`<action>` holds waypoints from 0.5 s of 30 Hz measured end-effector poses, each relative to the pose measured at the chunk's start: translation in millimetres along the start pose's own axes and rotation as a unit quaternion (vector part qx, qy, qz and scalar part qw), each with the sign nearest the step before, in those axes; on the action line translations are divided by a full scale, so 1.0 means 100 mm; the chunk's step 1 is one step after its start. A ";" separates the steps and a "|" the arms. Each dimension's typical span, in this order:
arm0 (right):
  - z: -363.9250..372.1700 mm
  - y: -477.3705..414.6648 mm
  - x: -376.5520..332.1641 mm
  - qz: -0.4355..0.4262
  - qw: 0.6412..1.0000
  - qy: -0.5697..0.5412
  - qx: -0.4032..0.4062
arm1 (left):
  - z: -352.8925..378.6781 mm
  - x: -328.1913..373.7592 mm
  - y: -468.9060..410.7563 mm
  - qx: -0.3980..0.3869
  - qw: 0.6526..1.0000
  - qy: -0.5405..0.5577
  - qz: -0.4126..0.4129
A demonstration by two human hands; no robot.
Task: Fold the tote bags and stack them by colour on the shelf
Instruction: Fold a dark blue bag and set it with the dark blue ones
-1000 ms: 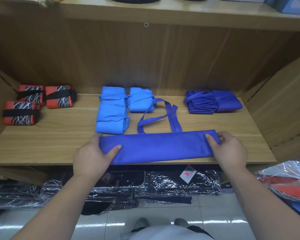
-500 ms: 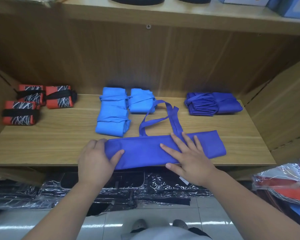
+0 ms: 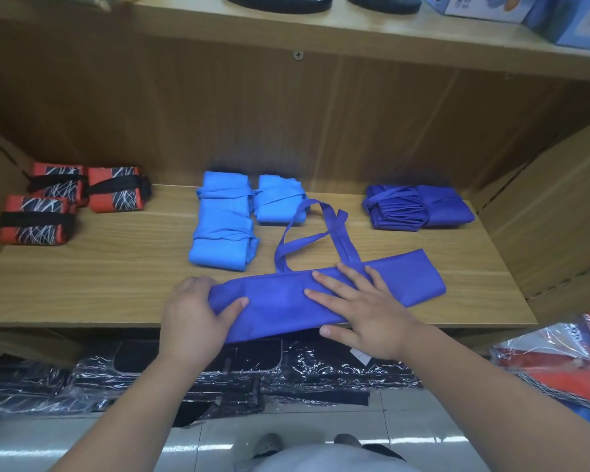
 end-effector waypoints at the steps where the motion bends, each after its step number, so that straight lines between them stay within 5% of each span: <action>1: 0.00 -0.01 0.01 -0.001 1.000 0.002 -0.004 | -0.03 -0.02 0.03 0.005 0.997 0.065 -0.043; 3: -0.01 -0.02 0.01 -0.007 1.000 0.009 -0.008 | -0.05 -0.09 0.10 0.016 0.956 0.247 -0.158; 5: -0.01 -0.03 0.01 -0.015 1.000 0.015 -0.004 | 0.00 -0.08 0.17 0.024 0.873 0.423 -0.244; 9: -0.01 -0.04 0.02 -0.030 0.998 0.047 0.000 | 0.08 0.04 0.30 0.030 0.733 0.598 -0.324; 15: 0.03 -0.06 0.00 -0.041 0.998 0.044 0.024 | 0.12 0.27 0.49 0.071 0.683 0.654 -0.317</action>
Point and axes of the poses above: each hand's wrist, its own y-axis away from the middle knuckle, its own z-axis out of the palm, x = y × z, the point moved 8 cm from there along -y, towards the middle knuckle, and after that the axes turned 10 degrees about y, right-handed, at the moved point
